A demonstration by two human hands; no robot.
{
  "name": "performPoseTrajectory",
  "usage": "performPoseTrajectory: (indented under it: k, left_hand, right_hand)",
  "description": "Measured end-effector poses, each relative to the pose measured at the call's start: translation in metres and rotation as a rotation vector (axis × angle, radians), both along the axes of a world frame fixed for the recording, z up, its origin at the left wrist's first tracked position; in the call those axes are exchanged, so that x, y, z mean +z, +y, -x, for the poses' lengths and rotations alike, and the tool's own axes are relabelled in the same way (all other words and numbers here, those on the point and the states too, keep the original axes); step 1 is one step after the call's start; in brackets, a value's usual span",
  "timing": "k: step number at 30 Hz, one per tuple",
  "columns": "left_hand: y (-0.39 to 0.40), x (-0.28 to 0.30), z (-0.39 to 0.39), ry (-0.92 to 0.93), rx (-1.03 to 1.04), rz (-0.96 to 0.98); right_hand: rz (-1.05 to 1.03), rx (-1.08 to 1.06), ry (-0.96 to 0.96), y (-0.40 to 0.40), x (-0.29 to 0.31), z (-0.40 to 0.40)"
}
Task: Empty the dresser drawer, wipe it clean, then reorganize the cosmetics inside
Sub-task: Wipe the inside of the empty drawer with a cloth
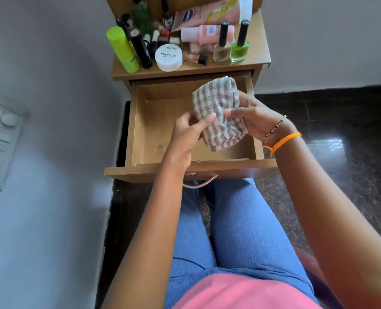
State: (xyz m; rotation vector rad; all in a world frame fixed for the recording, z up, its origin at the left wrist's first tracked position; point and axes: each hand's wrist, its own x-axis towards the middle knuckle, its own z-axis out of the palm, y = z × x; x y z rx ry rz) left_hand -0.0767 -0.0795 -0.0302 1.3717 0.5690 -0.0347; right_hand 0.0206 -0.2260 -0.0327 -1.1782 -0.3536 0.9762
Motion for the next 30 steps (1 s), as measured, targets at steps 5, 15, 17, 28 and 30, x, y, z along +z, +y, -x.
performPoseTrajectory:
  k: [5,15,17,28,30]
  left_hand:
    - [-0.01,0.002,-0.014,0.026,0.037,-0.097]
    - [-0.039,0.023,-0.052,-0.021,-0.091,-0.121]
    - [-0.042,0.025,-0.058,-0.035,-0.108,-0.19]
    - [-0.047,0.024,-0.078,-0.048,-0.184,-0.394]
    - [-0.047,0.025,-0.082,-0.049,-0.186,-0.4]
  right_hand:
    - [0.289,-0.271,-0.207,-0.005,0.0,0.009]
    - [0.051,-0.397,-0.252,-0.041,0.013,-0.007]
    - [0.068,-0.534,-0.281,-0.05,0.022,-0.021]
    - [0.35,-0.715,-0.267,-0.022,0.038,-0.148]
    - [0.444,-0.611,-0.331,-0.013,0.028,-0.162]
